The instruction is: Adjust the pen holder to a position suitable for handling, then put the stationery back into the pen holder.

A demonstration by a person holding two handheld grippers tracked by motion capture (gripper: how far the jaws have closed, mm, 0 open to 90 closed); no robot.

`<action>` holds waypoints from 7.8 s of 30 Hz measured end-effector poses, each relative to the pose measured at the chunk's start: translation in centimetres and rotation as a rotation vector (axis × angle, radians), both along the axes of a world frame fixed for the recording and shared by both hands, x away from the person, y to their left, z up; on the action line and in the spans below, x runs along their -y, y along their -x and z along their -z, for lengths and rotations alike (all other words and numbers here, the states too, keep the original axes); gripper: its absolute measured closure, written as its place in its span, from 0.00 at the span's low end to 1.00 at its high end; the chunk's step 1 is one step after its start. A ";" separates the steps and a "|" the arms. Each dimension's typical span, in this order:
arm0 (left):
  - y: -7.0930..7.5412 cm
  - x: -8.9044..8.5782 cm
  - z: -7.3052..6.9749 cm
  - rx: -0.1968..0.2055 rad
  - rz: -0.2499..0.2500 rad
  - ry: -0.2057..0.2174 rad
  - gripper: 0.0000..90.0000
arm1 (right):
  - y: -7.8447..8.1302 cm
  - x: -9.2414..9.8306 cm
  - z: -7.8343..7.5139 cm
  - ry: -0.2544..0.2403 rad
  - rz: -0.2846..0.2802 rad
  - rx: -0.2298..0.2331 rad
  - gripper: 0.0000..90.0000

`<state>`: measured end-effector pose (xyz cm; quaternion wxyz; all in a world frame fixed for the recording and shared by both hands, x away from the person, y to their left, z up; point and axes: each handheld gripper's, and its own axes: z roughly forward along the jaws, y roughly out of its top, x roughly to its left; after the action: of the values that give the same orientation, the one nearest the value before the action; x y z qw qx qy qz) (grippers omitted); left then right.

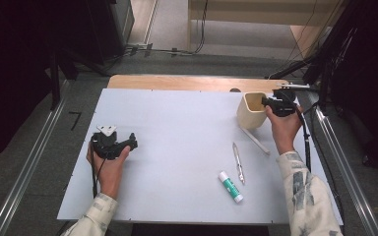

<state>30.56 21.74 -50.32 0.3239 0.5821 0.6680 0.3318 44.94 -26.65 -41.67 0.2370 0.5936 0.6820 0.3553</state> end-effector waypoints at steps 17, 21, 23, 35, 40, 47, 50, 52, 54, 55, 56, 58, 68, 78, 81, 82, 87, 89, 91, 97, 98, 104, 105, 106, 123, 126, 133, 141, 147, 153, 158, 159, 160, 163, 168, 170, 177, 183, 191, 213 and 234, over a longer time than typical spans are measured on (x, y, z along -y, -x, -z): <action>0.1 0.0 -0.1 0.006 -0.002 -0.004 0.10 | 1.2 -7.4 0.3 0.015 -0.089 -0.028 0.89; 0.1 0.0 -0.1 0.005 0.001 -0.003 0.10 | 1.5 -9.4 0.8 0.015 -0.112 -0.050 0.89; 0.1 0.0 -0.1 0.005 0.001 -0.004 0.10 | 1.7 -10.3 1.0 0.023 -0.129 -0.055 0.89; 0.1 0.0 -0.1 0.005 0.001 -0.004 0.10 | 3.0 -13.4 1.7 0.042 -0.172 -0.068 0.89; 0.1 0.0 -0.1 0.005 0.001 -0.004 0.10 | 3.3 -13.5 1.9 0.051 -0.179 -0.048 0.89; 0.1 0.0 0.0 0.004 0.001 -0.006 0.10 | 3.3 -13.0 1.8 0.028 -0.216 -0.034 0.81; 0.1 0.0 0.0 0.004 0.001 -0.003 0.10 | 3.3 -12.8 1.7 0.029 -0.226 -0.030 0.75; 0.1 0.0 0.0 0.003 0.002 -0.004 0.10 | 3.3 -12.5 1.7 0.028 -0.231 -0.036 0.68; 0.1 0.1 0.0 0.003 0.001 -0.005 0.10 | 3.3 -12.3 1.9 0.013 -0.244 -0.028 0.56; 0.1 0.1 0.0 0.003 0.001 -0.005 0.10 | 3.3 -12.3 1.9 0.013 -0.244 -0.028 0.56; 0.1 0.1 0.0 0.004 0.001 -0.005 0.10 | 3.3 -12.2 2.0 0.011 -0.244 -0.024 0.52; 0.1 0.0 0.0 0.001 0.003 -0.005 0.10 | 3.4 -12.2 2.2 0.008 -0.253 -0.013 0.39; 0.1 0.0 0.0 0.000 0.004 -0.003 0.10 | 3.5 -12.3 2.5 0.012 -0.248 0.005 0.25; 0.1 0.0 0.0 0.002 0.002 0.000 0.10 | 4.3 -11.6 2.1 -0.019 -0.263 0.042 0.24; 0.1 0.0 0.0 -0.001 0.003 0.000 0.10 | 4.5 -11.3 1.9 -0.028 -0.268 0.053 0.24; 0.1 0.0 0.0 -0.001 0.002 0.000 0.10 | 4.6 -11.1 1.8 -0.032 -0.270 0.060 0.24; 0.1 0.0 0.0 -0.001 0.002 -0.001 0.10 | 5.2 -10.1 1.2 -0.065 -0.271 0.081 0.24; 0.2 0.0 0.0 -0.002 0.002 -0.002 0.10 | 5.3 -9.7 1.2 -0.064 -0.270 0.085 0.24; 0.2 0.0 0.0 0.000 0.001 -0.004 0.10 | 5.4 -9.4 1.2 -0.066 -0.267 0.086 0.23; 0.2 0.2 0.0 0.001 0.000 -0.006 0.10 | 6.0 -8.2 1.1 -0.079 -0.264 0.098 0.23; 0.2 0.2 0.0 0.002 0.002 -0.006 0.10 | 6.0 -8.2 1.1 -0.079 -0.264 0.098 0.23; 0.1 0.1 0.0 -0.001 0.001 -0.007 0.10 | 6.5 -7.1 0.6 -0.098 -0.258 0.122 0.23; 0.1 0.1 0.0 -0.001 0.001 -0.008 0.10 | 6.6 -6.9 0.6 -0.101 -0.256 0.124 0.23; 0.1 0.1 0.0 -0.001 0.002 -0.007 0.10 | 6.6 -6.7 0.6 -0.101 -0.254 0.125 0.23; 0.3 0.1 0.0 0.000 -0.004 -0.007 0.10 | 6.6 -3.9 1.3 -0.094 -0.209 0.116 0.23; 0.3 0.1 0.0 -0.001 -0.003 -0.009 0.10 | 6.6 -3.5 1.4 -0.093 -0.203 0.113 0.23; 0.2 0.1 0.0 0.000 -0.001 -0.010 0.10 | 6.5 -2.8 2.0 -0.079 -0.198 0.097 0.24; 0.2 0.1 0.0 -0.003 0.001 -0.010 0.10 | 6.4 -2.2 2.9 -0.058 -0.193 0.075 0.25; 0.2 0.2 0.0 -0.002 0.001 -0.010 0.10 | 6.2 -1.4 4.0 -0.026 -0.196 0.037 0.28; 0.2 0.2 0.0 -0.004 0.001 -0.009 0.10 | 5.9 -1.1 4.9 -0.008 -0.195 0.002 0.30; 0.2 0.1 0.0 -0.003 0.001 -0.009 0.10 | 5.6 -0.9 5.7 0.013 -0.199 -0.031 0.32; 0.2 0.1 0.0 -0.002 0.001 -0.009 0.10 | 5.5 -0.9 5.9 0.025 -0.203 -0.037 0.33; 0.2 0.1 0.0 -0.002 0.001 -0.009 0.10 | 5.4 -0.8 6.1 0.033 -0.206 -0.043 0.33; 0.2 0.1 0.0 -0.001 0.001 -0.009 0.10 | 5.3 -0.8 6.5 0.047 -0.209 -0.064 0.35; 0.2 0.1 0.0 -0.002 0.001 -0.009 0.10 | 5.1 -0.7 7.1 0.061 -0.214 -0.089 0.37; 0.2 0.1 0.0 -0.001 0.001 -0.009 0.10 | 5.0 -0.6 7.2 0.061 -0.217 -0.096 0.40; 0.2 0.1 0.0 0.000 0.000 -0.008 0.10 | 4.9 -0.4 7.7 0.076 -0.215 -0.115 0.42; 0.3 0.1 0.0 -0.001 0.000 -0.007 0.10 | 4.7 -0.3 8.0 0.074 -0.220 -0.134 0.45; 0.3 0.1 -0.1 0.001 0.001 -0.007 0.10 | 4.7 -0.3 8.4 0.089 -0.229 -0.149 0.51; 0.3 0.1 -0.1 0.001 0.003 -0.007 0.10 | 5.1 -0.5 8.5 0.143 -0.211 -0.130 0.80; 0.3 0.1 -0.1 0.002 0.005 -0.006 0.10 | 5.1 -0.3 8.5 0.110 -0.203 -0.135 0.85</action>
<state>30.29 21.65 -50.25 0.3235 0.5844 0.6653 0.3336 39.81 -26.32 -50.16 0.1854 0.5303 0.7715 0.2987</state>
